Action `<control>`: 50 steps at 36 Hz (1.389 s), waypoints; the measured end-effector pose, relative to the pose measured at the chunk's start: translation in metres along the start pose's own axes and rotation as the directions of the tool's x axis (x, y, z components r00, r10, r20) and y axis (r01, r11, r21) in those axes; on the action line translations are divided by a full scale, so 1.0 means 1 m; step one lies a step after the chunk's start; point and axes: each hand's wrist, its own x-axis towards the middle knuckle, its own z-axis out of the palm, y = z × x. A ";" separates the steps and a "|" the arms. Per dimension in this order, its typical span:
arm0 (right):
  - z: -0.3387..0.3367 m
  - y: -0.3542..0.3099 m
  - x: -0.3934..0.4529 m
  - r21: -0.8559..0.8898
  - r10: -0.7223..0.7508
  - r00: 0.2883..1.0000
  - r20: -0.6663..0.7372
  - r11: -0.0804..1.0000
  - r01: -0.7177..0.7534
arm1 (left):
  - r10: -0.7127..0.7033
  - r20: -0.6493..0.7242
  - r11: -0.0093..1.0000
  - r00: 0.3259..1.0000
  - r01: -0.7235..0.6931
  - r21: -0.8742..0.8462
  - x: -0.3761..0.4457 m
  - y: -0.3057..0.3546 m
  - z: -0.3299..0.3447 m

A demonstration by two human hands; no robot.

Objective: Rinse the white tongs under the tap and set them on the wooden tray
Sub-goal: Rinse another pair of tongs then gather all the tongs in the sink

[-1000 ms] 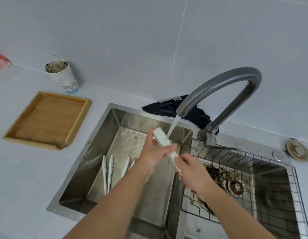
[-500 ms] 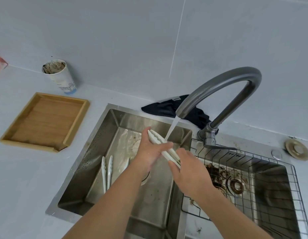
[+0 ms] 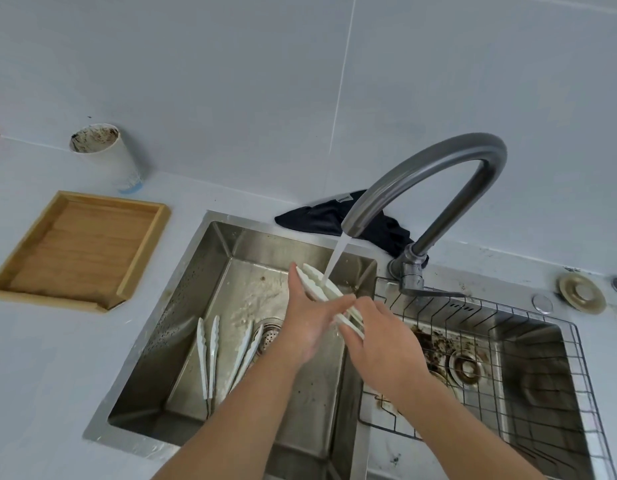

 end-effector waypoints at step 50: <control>0.017 -0.027 0.061 0.767 0.253 0.912 0.321 0.496 -0.408 | 0.054 -0.123 0.996 0.991 -0.044 0.082 -0.009 -0.008 0.023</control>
